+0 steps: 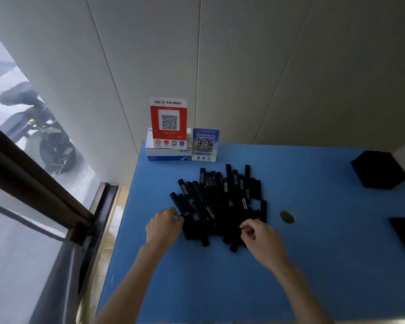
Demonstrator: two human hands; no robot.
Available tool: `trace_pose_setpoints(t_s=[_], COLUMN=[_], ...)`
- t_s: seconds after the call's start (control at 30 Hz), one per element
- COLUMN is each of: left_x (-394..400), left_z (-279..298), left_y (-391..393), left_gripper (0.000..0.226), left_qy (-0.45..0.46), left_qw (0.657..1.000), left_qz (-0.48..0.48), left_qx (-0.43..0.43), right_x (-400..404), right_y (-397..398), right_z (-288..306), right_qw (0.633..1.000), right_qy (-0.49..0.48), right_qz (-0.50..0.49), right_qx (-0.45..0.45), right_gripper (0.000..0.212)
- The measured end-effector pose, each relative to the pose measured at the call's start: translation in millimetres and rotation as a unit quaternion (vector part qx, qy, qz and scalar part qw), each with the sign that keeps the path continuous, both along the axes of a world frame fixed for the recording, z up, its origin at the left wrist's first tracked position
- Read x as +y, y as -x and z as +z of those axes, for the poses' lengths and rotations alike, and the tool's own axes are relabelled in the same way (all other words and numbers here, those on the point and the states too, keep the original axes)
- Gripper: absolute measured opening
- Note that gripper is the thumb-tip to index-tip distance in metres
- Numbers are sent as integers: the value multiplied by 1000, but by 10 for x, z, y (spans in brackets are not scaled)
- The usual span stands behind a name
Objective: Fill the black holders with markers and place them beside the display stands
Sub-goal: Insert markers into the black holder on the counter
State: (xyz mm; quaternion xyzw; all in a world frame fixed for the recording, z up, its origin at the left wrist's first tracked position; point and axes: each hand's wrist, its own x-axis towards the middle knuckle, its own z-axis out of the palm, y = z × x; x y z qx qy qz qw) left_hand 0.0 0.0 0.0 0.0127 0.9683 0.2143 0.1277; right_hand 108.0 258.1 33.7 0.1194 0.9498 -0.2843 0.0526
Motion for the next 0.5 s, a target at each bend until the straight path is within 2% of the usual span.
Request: trace_pose_setpoints(t_s=[0.13, 0.3, 0.5], left_x=[152, 296, 314], left_z=[17, -138, -187], left_y=[235, 469, 601], left_gripper=[40, 78, 66], left_qy=[38, 68, 83], left_qw=[995, 993, 989], left_qz=[84, 80, 88], left_qx=[-33, -59, -83], right_x=[154, 339, 511], right_y=[21, -42, -161], right_z=[3, -50, -101], right_qw=[1000, 999, 999], right_qy=[2, 9, 21], right_qz=[-20, -36, -47], right_qx=[-7, -4, -1], right_gripper=[11, 11, 10])
